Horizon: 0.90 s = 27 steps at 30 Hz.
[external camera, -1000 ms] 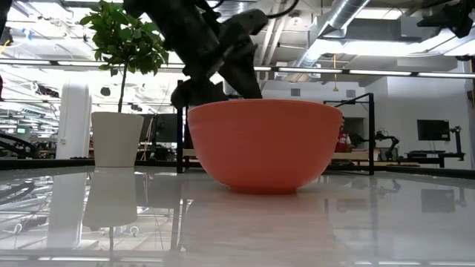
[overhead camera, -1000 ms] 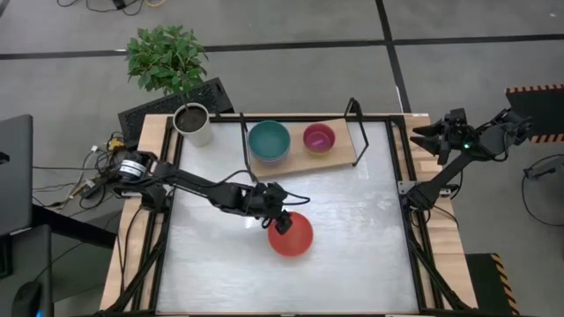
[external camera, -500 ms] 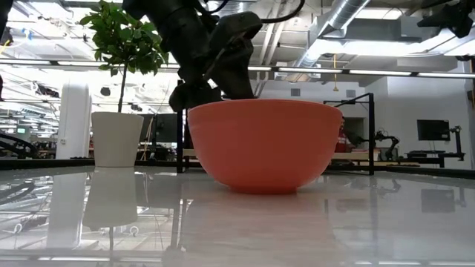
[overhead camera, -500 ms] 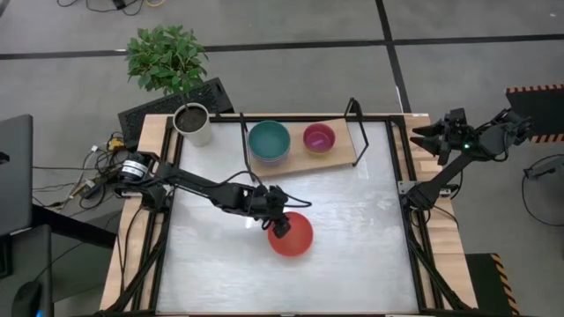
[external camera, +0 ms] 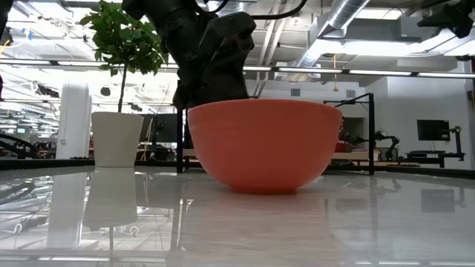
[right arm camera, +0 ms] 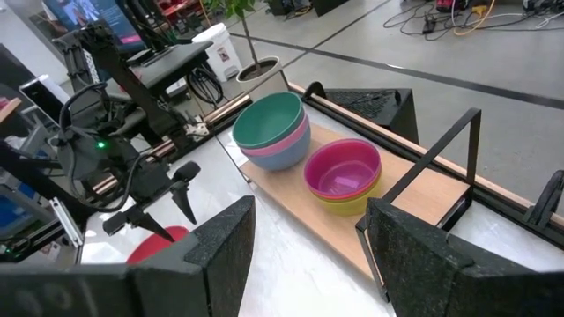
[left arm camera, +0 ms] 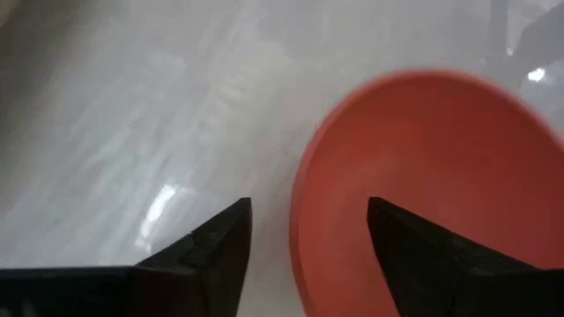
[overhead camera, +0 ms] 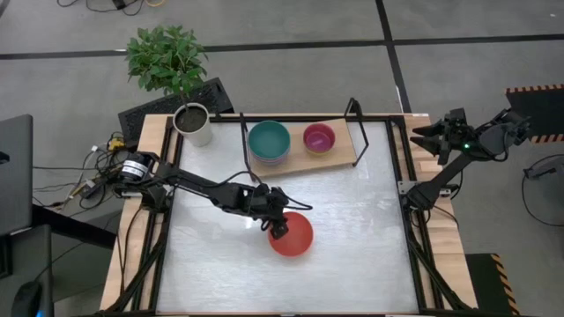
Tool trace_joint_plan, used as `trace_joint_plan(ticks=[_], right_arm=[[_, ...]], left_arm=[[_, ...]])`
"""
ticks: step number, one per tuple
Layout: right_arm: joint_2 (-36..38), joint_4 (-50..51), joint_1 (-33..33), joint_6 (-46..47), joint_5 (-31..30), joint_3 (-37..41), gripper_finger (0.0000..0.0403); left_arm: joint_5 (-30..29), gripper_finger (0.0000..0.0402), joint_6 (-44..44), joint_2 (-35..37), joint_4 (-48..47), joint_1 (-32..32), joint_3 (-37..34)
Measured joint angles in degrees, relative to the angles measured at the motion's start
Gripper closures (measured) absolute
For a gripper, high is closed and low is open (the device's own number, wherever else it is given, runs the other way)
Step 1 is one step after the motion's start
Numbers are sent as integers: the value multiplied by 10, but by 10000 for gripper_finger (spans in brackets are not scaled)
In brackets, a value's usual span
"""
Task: Place and stack bowls onto a shelf
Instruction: Stack the big orange bowl on top of the big green bowl on the shelf
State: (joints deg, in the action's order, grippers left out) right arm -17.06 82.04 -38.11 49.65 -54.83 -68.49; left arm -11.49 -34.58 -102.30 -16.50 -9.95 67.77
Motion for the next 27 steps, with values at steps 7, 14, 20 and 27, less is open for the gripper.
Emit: trace_joint_plan(ticks=[7,14,20,27], right_arm=[[0,0,0,0,0,0,161],[0,0,0,0,-2,0,161],[0,0,0,0,-3,0,161],[0,2,0,-1,-3,0,161]], left_arm=[[35,297,-18,-16,-15,-6,0],[32,396,-95,-9,-6,-8,-1],[22,401,-170,18,-53,3,49],[-2,401,-66,22,-225,43,227]])
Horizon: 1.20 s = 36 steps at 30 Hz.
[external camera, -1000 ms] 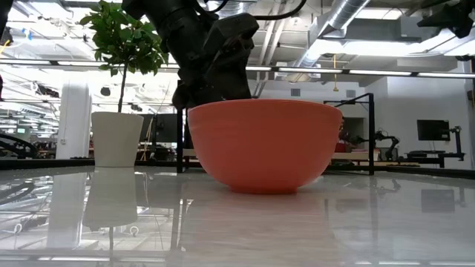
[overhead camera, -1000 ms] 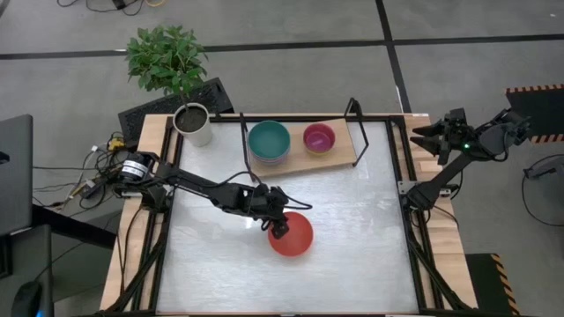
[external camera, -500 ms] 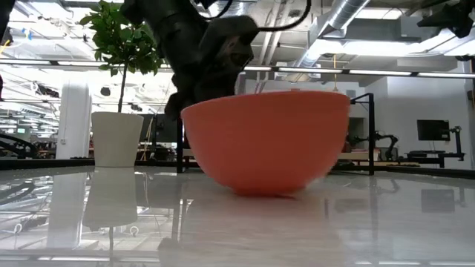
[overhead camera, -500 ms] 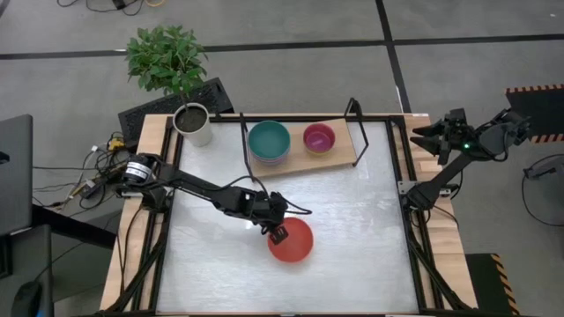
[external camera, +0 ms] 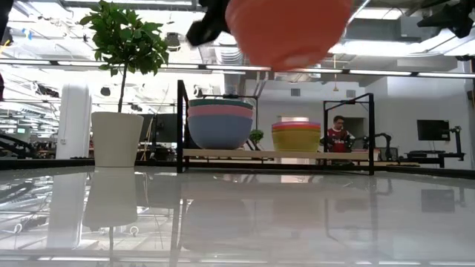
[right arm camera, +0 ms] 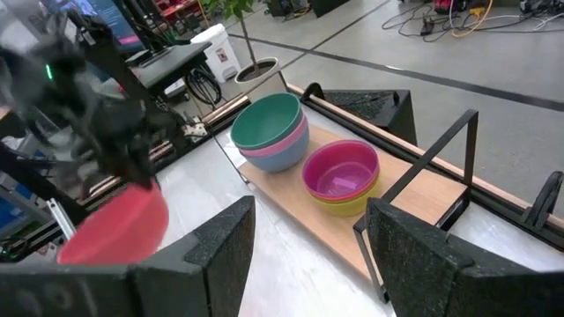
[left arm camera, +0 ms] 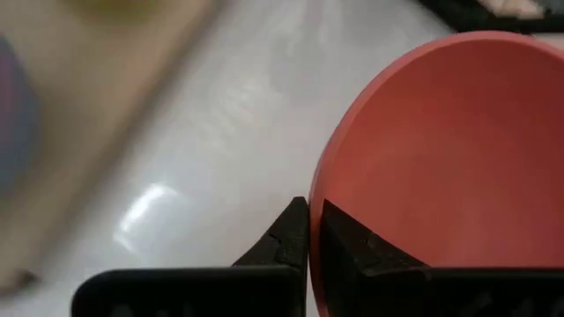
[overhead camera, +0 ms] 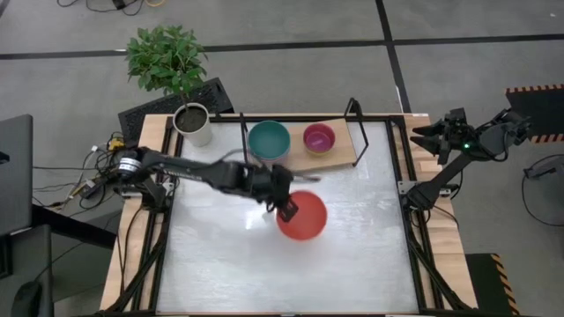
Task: Place and stack bowls onto a shelf
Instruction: Stack the big orange bowl on top of the big green bowl on the shelf
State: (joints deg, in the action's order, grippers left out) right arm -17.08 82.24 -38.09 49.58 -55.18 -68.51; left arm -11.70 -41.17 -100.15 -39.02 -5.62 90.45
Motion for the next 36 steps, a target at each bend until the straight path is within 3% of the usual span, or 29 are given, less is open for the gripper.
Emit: trace_joint_plan(ticks=[7,12,26,36], right_arm=[[0,1,0,-1,0,0,161],[0,1,0,-2,0,0,161],[0,2,0,-1,0,0,161],[0,2,0,1,-4,0,161]], left_arm=[[-33,401,173,-1,-147,76,191],[-66,401,268,-1,-182,150,258],[35,401,455,-3,-213,350,264],[93,401,536,-50,-224,378,246]])
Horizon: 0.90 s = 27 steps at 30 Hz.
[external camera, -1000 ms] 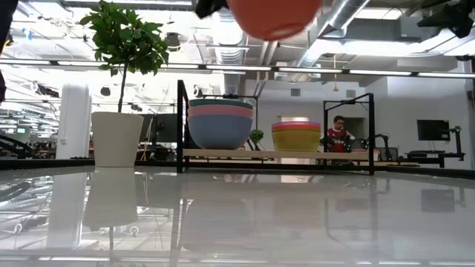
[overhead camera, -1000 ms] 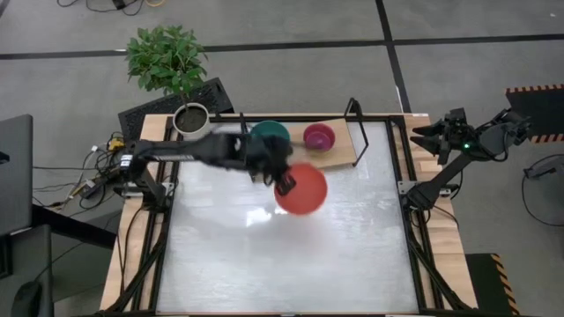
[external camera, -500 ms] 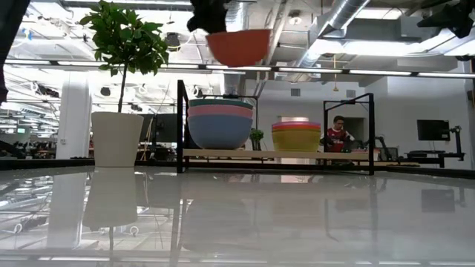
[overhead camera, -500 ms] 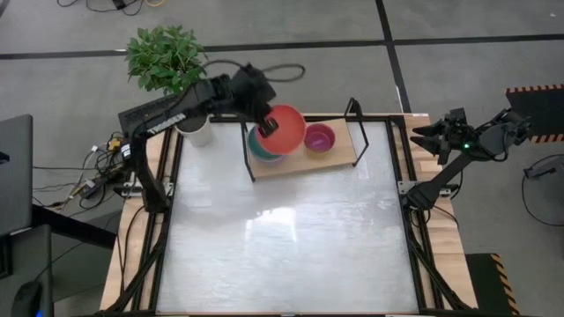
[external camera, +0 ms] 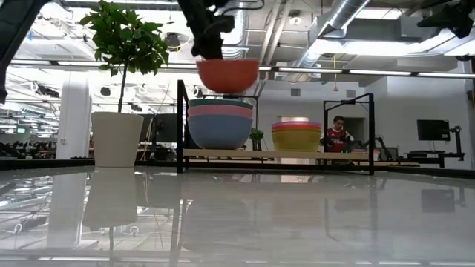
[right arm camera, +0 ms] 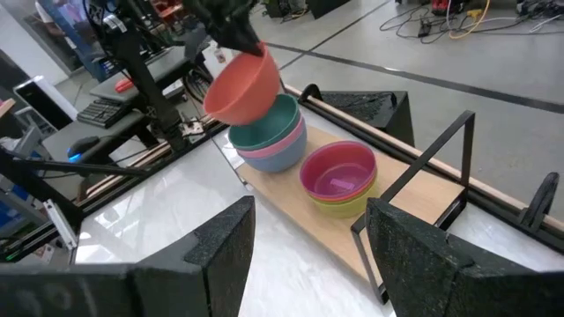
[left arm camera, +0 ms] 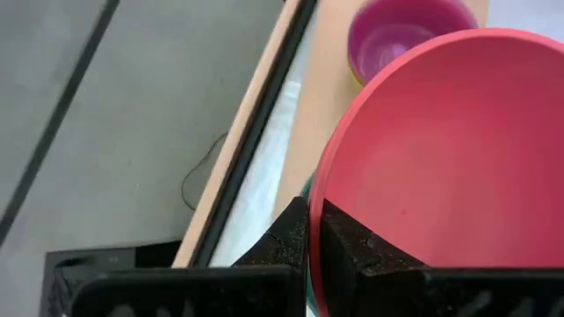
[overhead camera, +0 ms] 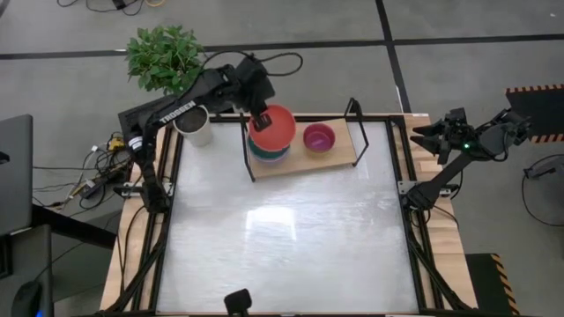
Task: Place and stack bowls onto a shelf
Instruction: Stack the big orange bowl on top of the big green bowl on the shelf
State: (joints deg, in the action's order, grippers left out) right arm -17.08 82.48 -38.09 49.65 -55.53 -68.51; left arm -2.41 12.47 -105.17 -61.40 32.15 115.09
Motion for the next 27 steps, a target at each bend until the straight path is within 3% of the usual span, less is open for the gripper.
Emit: trace_joint_plan(ticks=[13,27], right_arm=[[0,-1,0,0,0,0,161],[0,12,0,0,-1,0,161]], left_arm=[[34,401,65,-38,-65,15,0],[53,401,75,-38,-30,23,1]])
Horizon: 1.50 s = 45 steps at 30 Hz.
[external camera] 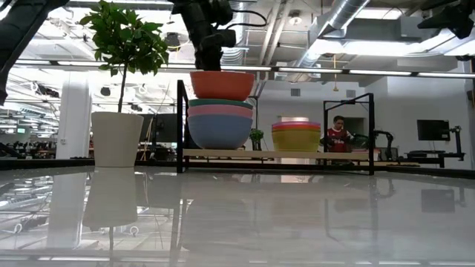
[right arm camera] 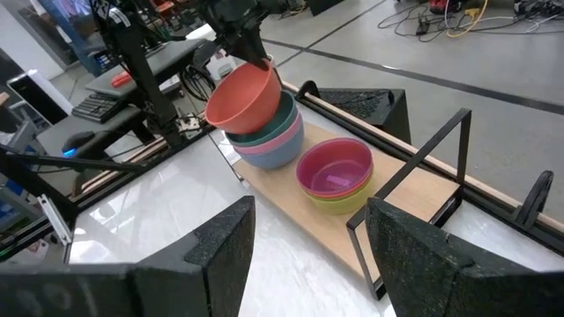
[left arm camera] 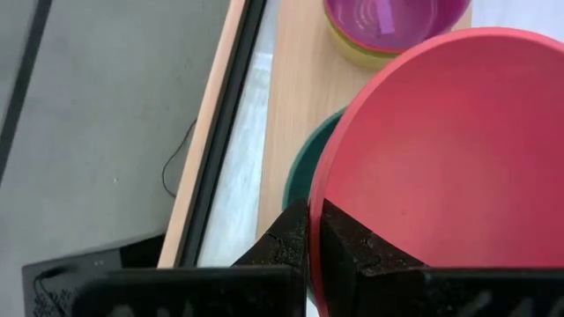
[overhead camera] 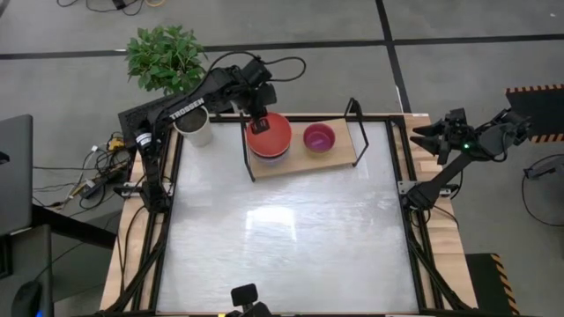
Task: Place and stack bowls onto a shelf
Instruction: Stack the big orange bowl on top of the big green bowl on the shelf
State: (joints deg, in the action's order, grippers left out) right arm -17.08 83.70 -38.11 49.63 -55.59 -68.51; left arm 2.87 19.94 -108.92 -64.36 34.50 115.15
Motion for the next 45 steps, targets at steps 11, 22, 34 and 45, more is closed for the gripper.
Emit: trace_joint_plan(ticks=[11,22,34,45], right_arm=[[0,3,0,2,0,0,161],[0,3,0,15,1,0,161],[0,3,0,25,1,0,161],[0,3,0,25,1,0,161]], left_arm=[[-16,401,4,-27,3,-9,0],[-29,332,10,-28,0,-6,0],[-71,206,5,-27,-7,-6,64],[41,339,-57,-28,-36,7,113]])
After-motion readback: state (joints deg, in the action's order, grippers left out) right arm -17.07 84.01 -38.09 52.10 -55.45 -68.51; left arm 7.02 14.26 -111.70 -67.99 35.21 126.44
